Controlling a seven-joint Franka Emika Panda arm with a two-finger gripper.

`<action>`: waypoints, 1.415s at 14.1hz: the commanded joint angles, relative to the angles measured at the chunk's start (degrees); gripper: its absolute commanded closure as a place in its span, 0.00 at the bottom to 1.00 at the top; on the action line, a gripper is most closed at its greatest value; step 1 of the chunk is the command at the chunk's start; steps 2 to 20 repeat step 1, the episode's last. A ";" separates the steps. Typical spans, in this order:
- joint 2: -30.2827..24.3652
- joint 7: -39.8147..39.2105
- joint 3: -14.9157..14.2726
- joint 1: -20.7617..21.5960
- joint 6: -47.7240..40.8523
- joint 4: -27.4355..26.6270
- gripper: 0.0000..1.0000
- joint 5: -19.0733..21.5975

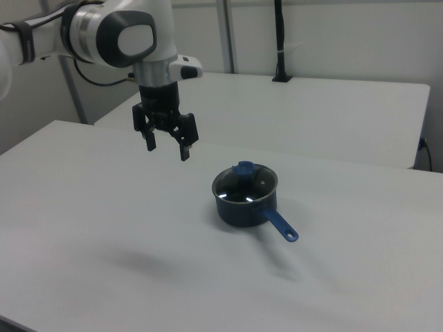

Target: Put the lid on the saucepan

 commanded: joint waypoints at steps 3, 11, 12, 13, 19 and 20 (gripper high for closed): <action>-2.01 -0.64 -0.30 1.16 -0.53 -2.21 0.00 -0.09; -2.01 -0.64 -0.30 1.16 -0.53 -2.21 0.00 -0.09; -2.01 -0.64 -0.30 1.16 -0.53 -2.21 0.00 -0.09; -2.01 -0.64 -0.30 1.16 -0.53 -2.21 0.00 -0.09; -2.01 -0.64 -0.30 1.16 -0.53 -2.21 0.00 -0.09; -2.01 -0.64 -0.30 1.16 -0.53 -2.21 0.00 -0.09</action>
